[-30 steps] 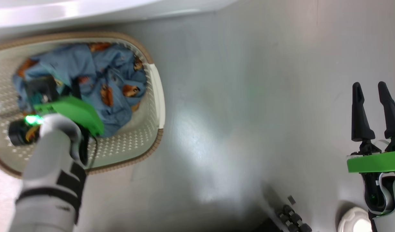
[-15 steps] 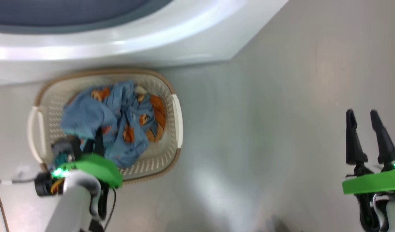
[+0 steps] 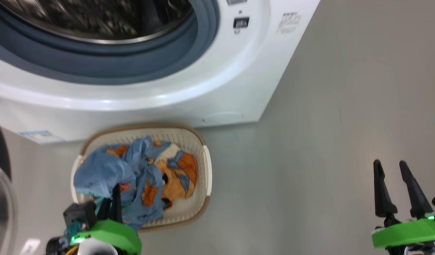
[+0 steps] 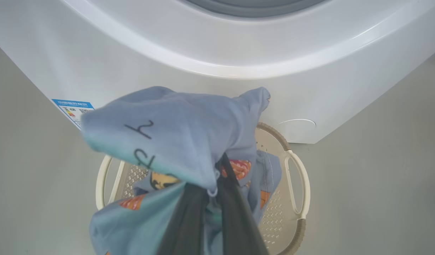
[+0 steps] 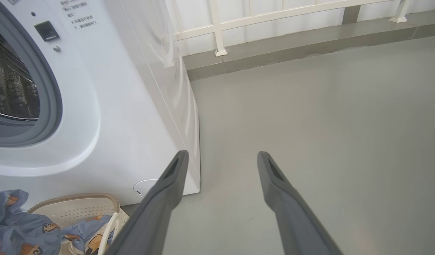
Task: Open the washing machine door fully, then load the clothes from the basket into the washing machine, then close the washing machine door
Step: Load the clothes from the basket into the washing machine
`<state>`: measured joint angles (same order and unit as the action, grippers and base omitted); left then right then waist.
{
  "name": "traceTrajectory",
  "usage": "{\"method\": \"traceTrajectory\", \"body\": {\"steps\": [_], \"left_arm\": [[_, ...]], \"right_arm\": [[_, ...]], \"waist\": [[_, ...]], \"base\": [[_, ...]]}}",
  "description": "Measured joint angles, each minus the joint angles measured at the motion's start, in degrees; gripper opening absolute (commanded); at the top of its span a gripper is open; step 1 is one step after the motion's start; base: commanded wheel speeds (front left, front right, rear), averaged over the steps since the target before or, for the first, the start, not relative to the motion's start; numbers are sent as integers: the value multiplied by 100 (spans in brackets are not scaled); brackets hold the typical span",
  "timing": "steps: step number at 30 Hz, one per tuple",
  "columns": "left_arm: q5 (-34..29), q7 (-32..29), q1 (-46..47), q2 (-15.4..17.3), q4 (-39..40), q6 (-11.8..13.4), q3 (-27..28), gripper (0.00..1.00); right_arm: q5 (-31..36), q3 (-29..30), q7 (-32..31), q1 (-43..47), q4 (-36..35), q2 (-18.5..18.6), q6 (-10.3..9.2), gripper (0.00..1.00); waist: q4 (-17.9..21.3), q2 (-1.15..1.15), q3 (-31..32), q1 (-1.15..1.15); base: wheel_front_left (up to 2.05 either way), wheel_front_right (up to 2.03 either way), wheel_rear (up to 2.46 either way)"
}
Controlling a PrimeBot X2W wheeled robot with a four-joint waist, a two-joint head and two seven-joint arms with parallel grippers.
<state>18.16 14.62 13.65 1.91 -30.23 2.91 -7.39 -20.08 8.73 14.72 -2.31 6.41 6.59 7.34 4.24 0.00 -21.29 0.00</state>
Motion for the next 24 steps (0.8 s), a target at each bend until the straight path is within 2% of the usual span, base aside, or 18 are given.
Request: {"method": "traceTrajectory", "body": {"steps": [6, 11, 24], "left_arm": [[85, 0, -593, 7, 723, 191, -102, 0], [86, 0, -982, 14, 1201, 241, -220, 0], [-253, 0, -1748, 35, 1833, 178, -319, 0]], "right_arm": [[192, -34, 0, 279, -3, -31, 0, 100], [318, -27, 0, 609, -13, -91, 0, 100], [602, -18, 0, 1136, -27, -163, 0, 100]], "waist": [[-69, 0, 557, 0], [-168, 0, 1000, 0], [-509, 0, 1902, 0]], "base": [[0, 0, 0], [0, 0, 0], [0, 0, 0]]}}
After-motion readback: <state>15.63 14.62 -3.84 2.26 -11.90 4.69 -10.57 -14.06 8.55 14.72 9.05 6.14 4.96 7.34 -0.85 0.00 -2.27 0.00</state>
